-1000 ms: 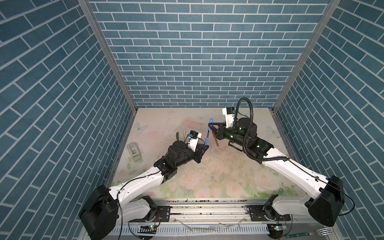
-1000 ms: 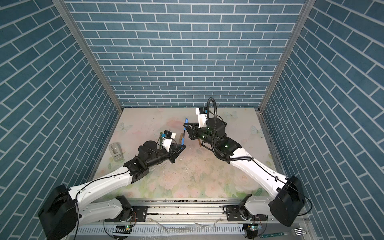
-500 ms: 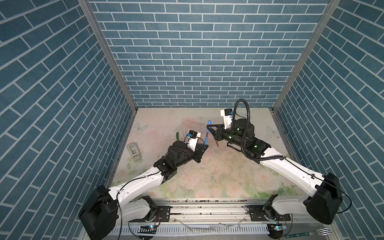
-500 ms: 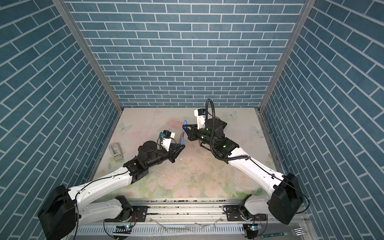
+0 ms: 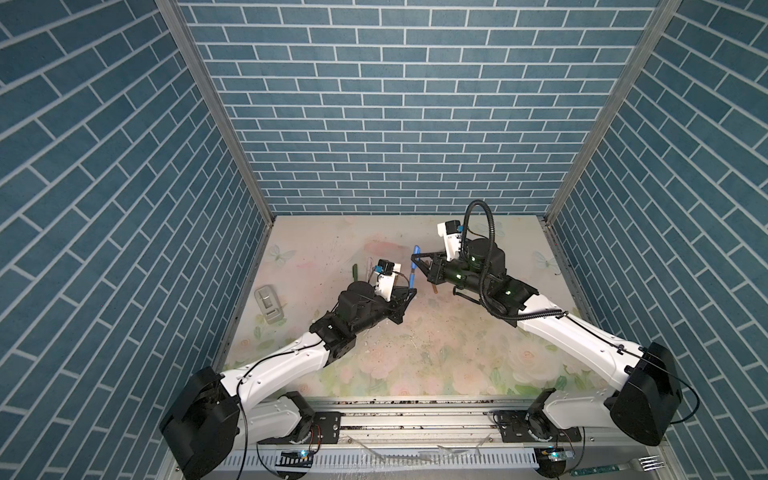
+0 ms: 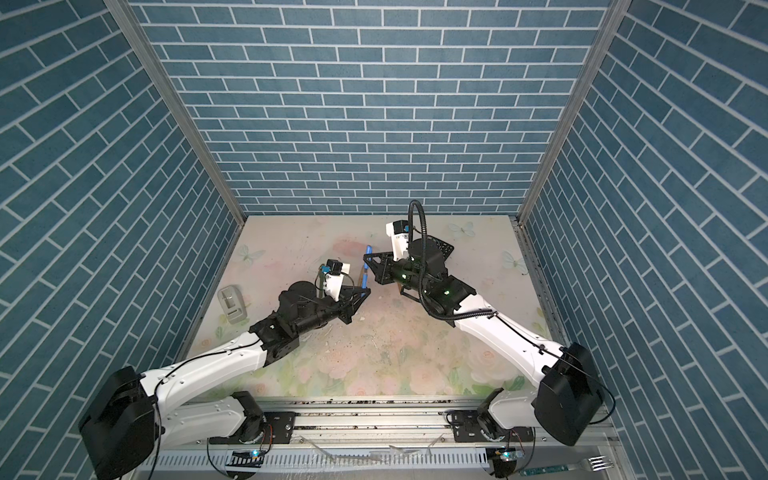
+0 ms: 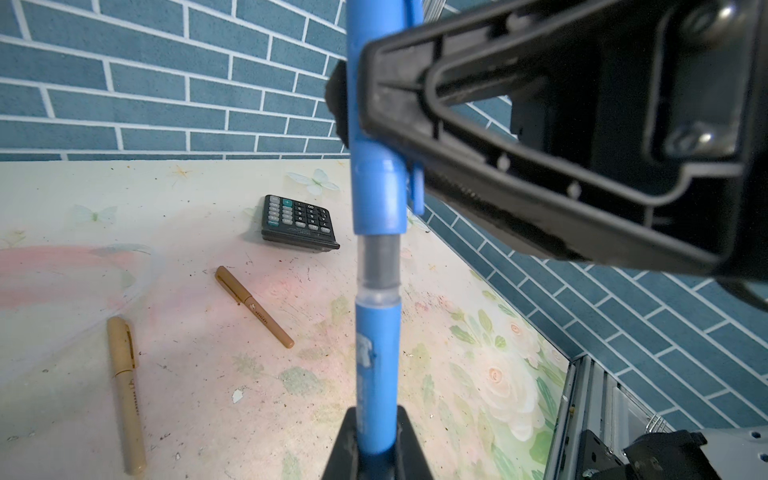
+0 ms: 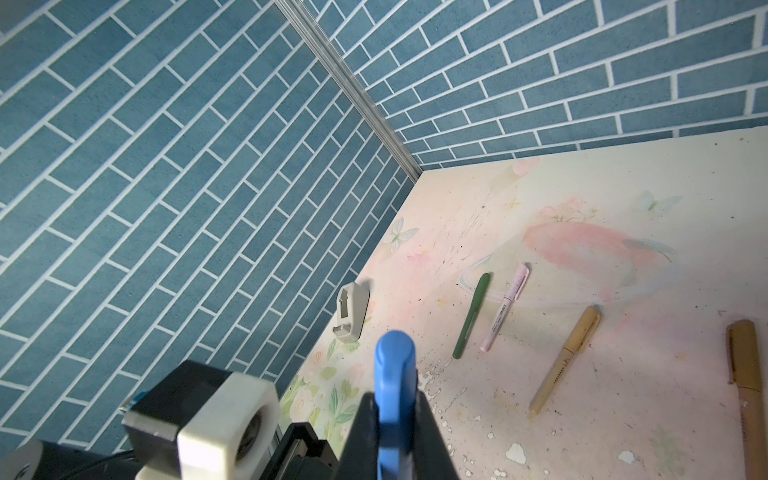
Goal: Insert the pens into the pen caps
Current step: 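Lower the blue cap onto the pen nib held by the left gripper, then open the right gripper and draw it back from the capped blue pen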
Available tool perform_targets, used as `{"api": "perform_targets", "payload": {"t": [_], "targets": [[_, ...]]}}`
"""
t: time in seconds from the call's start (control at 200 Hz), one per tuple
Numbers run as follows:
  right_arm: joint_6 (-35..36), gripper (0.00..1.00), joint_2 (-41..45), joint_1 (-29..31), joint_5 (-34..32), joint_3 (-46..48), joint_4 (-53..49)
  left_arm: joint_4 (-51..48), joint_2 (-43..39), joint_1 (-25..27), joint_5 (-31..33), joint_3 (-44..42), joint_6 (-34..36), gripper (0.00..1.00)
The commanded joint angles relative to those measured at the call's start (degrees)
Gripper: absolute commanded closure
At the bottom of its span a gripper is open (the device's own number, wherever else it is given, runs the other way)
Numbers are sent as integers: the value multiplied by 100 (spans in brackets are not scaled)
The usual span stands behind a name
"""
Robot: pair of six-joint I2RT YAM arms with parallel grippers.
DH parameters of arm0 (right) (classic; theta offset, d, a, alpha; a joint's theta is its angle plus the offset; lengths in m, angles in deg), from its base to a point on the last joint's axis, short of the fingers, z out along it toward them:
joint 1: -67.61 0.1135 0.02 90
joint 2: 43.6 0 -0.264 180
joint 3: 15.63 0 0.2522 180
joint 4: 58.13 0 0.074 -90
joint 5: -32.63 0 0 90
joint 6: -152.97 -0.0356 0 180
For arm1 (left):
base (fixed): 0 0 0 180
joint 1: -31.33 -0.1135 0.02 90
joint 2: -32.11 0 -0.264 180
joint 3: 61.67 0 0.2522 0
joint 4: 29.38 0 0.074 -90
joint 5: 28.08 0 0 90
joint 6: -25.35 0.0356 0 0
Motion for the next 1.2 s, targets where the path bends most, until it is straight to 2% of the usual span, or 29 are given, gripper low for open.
{"api": "perform_targets", "payload": {"t": [0.0,0.305,0.53,0.695,0.92,1.195], "targets": [[207,88,-92,105,390,98,-481,502,-4,-43,165,289,-86,100],[374,84,-136,157,521,262,-633,518,205,-503,-45,877,-184,100],[384,74,24,167,594,152,-767,408,554,-532,-600,1205,165,100],[403,67,353,167,494,138,-873,415,606,-532,-574,1173,401,100],[421,62,811,158,290,168,-975,320,662,-532,-476,1208,465,100],[840,58,1277,135,-208,-168,-1979,199,587,-541,-304,1081,522,100]]}}
